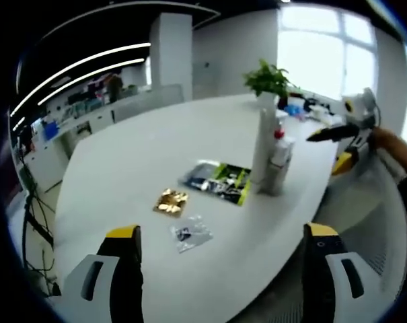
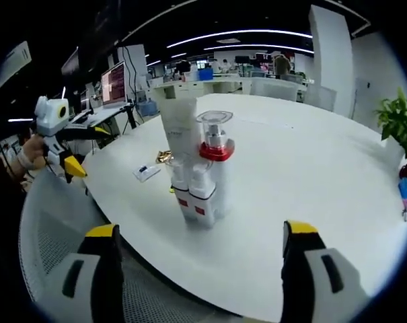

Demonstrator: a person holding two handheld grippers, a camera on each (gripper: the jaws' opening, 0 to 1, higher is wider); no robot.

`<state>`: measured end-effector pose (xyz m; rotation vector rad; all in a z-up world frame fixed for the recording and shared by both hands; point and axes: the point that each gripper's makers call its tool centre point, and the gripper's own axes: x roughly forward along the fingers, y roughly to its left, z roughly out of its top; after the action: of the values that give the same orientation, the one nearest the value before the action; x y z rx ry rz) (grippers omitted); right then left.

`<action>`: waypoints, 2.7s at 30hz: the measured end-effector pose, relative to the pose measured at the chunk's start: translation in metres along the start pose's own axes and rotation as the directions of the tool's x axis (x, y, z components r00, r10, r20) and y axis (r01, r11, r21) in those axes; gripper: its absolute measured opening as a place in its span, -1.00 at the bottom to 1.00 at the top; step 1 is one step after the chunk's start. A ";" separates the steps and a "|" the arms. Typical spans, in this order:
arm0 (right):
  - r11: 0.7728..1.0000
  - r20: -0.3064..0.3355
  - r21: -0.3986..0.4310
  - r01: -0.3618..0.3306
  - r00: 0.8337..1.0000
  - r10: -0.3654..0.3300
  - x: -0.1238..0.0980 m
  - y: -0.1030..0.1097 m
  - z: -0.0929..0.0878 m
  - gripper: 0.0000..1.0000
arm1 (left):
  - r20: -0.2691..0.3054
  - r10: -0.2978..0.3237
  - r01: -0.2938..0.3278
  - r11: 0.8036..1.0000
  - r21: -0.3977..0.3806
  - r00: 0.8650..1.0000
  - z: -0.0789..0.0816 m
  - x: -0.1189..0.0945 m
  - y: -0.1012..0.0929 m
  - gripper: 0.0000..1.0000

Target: Arrange the skincare products in the storage area until every visible bottle or jar stands upright without overlapping.

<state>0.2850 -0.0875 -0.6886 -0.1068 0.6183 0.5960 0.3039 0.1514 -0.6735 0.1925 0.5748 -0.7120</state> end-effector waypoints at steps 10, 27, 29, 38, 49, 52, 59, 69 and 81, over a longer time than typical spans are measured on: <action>0.995 0.036 0.098 -0.010 0.999 0.006 0.005 -0.003 0.003 0.99 | -0.023 -0.112 0.111 0.993 -0.034 0.993 0.010 0.038 -0.004 0.94; 0.991 -0.009 0.131 -0.032 0.999 0.033 0.007 0.000 -0.005 0.99 | -0.150 -0.229 0.229 0.973 -0.017 0.962 0.011 0.114 -0.002 0.94; 0.991 -0.023 0.131 -0.029 0.999 0.033 0.008 0.000 -0.007 0.99 | -0.165 -0.228 0.228 0.974 -0.017 0.960 0.008 0.120 0.000 0.94; 0.991 -0.070 0.134 -0.025 0.997 0.035 0.001 -0.008 -0.011 0.99 | -0.156 -0.189 0.172 0.978 -0.119 0.969 0.008 0.142 0.015 0.88; 0.993 -0.090 0.110 -0.043 0.995 0.053 -0.003 -0.021 0.012 0.99 | -0.154 -0.188 0.151 0.963 -0.224 0.970 0.009 0.167 0.013 0.71; 0.994 -0.093 0.089 -0.058 0.993 0.066 -0.004 -0.023 0.023 0.99 | -0.150 -0.197 0.164 0.964 -0.208 0.969 0.014 0.166 0.012 0.67; 0.992 -0.092 0.050 -0.112 0.989 0.116 -0.007 -0.028 0.060 0.92 | -0.177 -0.227 0.185 0.957 -0.223 0.958 0.005 0.167 0.002 0.45; 0.978 -0.048 0.027 -0.208 0.977 0.209 0.003 -0.039 0.128 0.78 | -0.145 -0.234 0.183 0.937 -0.299 0.961 0.001 0.166 -0.002 0.11; 0.981 -0.083 0.062 -0.182 0.979 0.187 0.062 -0.082 0.152 0.47 | -0.139 -0.249 0.182 0.911 -0.371 0.959 -0.001 0.168 0.002 -0.32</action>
<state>0.4499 -0.0842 -0.6067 -0.0252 0.7343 0.7567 0.4075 0.0596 -0.7679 -0.1480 0.9015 -0.7967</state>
